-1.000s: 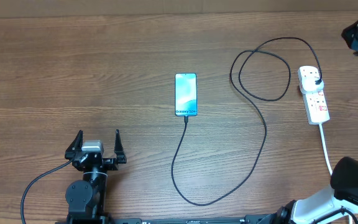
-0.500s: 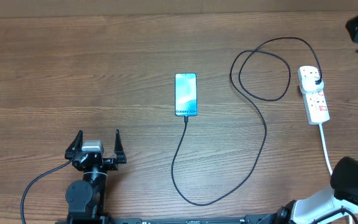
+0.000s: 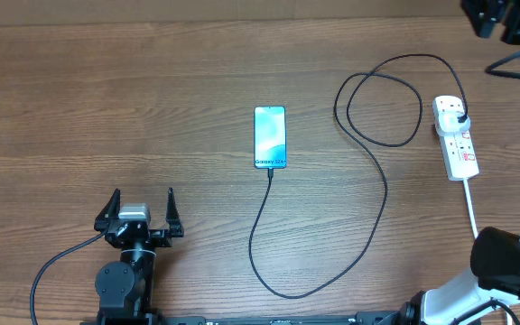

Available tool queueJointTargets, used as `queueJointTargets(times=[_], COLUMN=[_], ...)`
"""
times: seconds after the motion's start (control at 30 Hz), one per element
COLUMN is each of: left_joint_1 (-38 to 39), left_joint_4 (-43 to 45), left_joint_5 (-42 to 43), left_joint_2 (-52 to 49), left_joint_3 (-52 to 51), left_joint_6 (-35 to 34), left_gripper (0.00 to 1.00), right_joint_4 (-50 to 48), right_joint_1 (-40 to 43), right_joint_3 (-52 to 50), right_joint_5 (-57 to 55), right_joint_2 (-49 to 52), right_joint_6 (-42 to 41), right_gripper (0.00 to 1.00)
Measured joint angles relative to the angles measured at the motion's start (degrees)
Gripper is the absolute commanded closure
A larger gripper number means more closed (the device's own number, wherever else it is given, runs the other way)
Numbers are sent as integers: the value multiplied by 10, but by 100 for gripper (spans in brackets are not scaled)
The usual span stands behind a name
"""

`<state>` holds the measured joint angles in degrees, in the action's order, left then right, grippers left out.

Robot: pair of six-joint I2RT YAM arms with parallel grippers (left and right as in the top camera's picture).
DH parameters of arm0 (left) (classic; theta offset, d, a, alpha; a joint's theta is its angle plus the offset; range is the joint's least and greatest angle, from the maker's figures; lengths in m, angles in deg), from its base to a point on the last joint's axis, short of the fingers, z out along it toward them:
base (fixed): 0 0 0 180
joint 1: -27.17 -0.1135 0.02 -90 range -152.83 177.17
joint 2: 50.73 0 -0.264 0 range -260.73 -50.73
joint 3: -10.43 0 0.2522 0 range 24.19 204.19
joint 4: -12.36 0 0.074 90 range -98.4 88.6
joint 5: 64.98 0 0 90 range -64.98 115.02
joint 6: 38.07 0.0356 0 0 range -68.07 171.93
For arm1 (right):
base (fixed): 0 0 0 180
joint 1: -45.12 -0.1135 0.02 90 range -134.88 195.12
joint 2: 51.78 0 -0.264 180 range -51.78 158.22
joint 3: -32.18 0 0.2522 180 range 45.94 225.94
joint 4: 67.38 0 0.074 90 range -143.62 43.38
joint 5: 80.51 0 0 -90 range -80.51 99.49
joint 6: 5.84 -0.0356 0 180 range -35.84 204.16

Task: Plug charger to phone and switch on socket

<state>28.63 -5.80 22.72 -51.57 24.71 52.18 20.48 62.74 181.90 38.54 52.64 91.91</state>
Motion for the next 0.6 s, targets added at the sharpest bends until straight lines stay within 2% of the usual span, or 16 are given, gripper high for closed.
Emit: queueJointTargets(times=[0.33,0.43,0.6], left_joint_1=[0,0,0], left_joint_4=[0,0,0], left_joint_5=[0,0,0], left_joint_2=[0,0,0], left_joint_3=[0,0,0], left_joint_6=[0,0,0], left_gripper=[0,0,0], right_joint_4=[-65,-101,-196], right_joint_1=[-33,-38,-54], right_joint_3=[-11,-54,-182], right_joint_5=[-8,-9,-10], right_joint_2=[-2,-16,-70], right_joint_6=[-10,-16,-18], right_gripper=[0,0,0])
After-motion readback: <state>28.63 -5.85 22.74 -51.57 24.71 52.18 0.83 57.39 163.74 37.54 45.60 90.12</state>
